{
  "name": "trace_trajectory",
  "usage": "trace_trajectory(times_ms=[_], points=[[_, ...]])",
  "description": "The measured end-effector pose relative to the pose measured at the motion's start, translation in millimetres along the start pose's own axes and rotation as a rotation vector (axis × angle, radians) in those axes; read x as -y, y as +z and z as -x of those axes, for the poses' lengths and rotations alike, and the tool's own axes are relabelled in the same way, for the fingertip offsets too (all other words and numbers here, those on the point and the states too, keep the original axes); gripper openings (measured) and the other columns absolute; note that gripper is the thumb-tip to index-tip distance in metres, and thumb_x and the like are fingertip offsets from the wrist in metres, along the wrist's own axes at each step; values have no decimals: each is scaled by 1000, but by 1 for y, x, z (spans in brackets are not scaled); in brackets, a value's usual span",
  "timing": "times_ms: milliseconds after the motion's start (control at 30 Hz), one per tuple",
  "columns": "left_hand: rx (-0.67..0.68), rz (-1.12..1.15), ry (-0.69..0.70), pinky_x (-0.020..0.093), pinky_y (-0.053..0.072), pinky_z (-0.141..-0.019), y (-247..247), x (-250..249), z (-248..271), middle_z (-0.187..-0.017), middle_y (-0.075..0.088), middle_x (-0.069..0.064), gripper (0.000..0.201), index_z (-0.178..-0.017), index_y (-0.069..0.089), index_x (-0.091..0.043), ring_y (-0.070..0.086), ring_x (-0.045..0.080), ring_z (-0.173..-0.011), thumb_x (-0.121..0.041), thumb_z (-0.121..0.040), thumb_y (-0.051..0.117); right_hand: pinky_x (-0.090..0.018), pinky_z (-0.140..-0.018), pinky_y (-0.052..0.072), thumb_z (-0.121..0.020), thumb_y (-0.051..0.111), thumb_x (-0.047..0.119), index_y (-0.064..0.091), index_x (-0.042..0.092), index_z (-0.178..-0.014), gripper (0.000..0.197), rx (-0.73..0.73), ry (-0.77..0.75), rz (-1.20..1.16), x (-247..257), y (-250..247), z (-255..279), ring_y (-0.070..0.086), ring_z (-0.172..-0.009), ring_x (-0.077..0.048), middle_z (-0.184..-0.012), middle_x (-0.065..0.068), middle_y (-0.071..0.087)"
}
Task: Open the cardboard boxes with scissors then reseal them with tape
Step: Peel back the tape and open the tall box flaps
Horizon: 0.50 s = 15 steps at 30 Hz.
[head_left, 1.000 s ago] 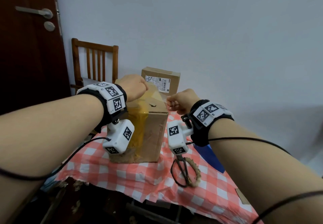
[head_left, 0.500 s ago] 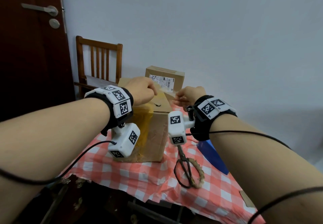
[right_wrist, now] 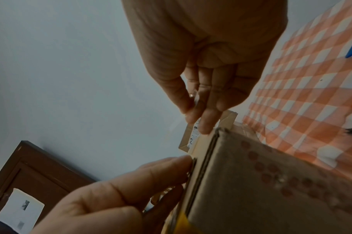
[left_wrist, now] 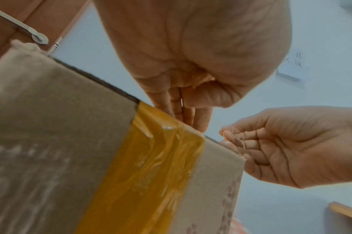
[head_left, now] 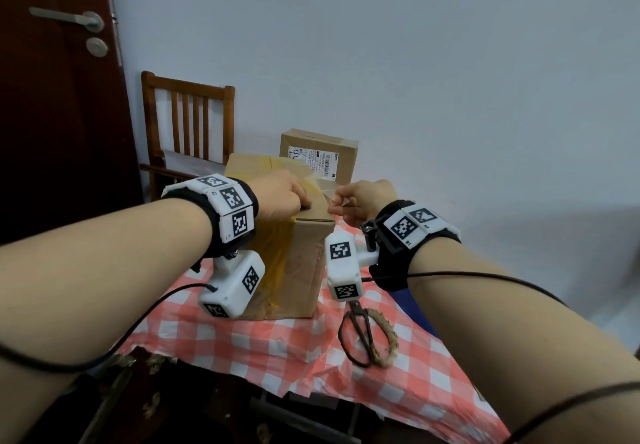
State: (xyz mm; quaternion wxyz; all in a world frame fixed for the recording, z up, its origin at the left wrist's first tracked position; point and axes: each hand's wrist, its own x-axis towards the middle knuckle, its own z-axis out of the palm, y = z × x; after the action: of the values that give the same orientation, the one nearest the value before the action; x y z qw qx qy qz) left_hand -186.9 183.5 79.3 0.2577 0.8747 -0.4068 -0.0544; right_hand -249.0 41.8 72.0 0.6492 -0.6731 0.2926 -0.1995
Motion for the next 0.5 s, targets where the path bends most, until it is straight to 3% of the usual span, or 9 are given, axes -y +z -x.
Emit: trace_trajectory(times_ms=[233,400,500], points=[[14,-12,13,21,34,-96,-1,1,4,-129,60,-2,34,-115,70,-12,49,18,-117,-1,-93,46,-15,-35,36,-88,54,-3,57,-2,-89,3,28,0,21,0,-2,4,63,-43,-15,-63,-10,58],[14,-31,11,23,37,-88,0,0,4,-121,57,0,23,-109,72,-9,48,13,-102,-12,-96,53,-13,-31,31,-85,55,-5,56,0,-72,14,65,34,121,2,-4,8,52,-33,-12,-65,-12,57],[41,-29,10,22,36,-92,0,0,6,-126,57,-2,27,-115,71,-11,49,15,-111,-11,-96,52,-11,-30,29,-87,55,-2,54,0,-71,16,84,58,175,3,-2,6,47,-28,-9,-66,-13,58]])
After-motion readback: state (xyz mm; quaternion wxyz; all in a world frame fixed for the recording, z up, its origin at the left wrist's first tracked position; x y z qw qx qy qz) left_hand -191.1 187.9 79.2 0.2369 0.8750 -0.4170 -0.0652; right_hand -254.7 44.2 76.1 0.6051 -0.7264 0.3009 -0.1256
